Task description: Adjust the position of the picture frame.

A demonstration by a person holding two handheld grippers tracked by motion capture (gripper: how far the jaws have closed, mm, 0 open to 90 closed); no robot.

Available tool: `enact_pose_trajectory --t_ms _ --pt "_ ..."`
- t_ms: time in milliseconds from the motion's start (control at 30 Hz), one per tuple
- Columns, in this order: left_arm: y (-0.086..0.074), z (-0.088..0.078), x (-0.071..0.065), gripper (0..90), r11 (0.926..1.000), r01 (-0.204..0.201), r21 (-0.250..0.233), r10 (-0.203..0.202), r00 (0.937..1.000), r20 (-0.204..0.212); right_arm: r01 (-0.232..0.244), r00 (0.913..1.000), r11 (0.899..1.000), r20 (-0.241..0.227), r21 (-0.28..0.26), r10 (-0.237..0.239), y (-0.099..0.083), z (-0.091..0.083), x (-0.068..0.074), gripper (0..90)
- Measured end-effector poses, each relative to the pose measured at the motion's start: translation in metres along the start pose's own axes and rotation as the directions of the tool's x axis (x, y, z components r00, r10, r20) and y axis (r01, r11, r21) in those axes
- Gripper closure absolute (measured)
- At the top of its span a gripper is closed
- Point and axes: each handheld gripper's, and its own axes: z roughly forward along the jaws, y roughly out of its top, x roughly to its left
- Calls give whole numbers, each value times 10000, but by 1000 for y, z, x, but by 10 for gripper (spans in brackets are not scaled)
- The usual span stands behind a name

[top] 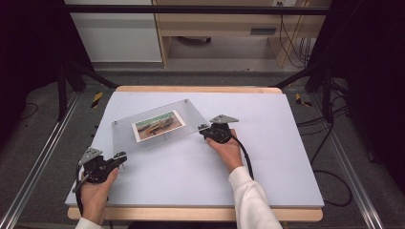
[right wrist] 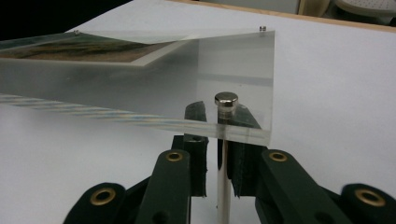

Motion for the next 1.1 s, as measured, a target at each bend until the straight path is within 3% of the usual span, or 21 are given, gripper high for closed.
enact_pose_trajectory --t_ms 367,833,1100 --pt "0 0 -1 839 10000 -93 -27 93 9999 -108 406 9992 9992 -19 -27 -406 8 1 -2 844" --pt "5 4 0 838 9992 -361 -175 353 9985 -425 197 9997 9998 -113 -3 -197 10 1 -1 843" --pt "11 -6 -1 838 9958 -633 -663 601 9970 -498 361 9993 9986 -81 -396 -364 16 -5 5 849"
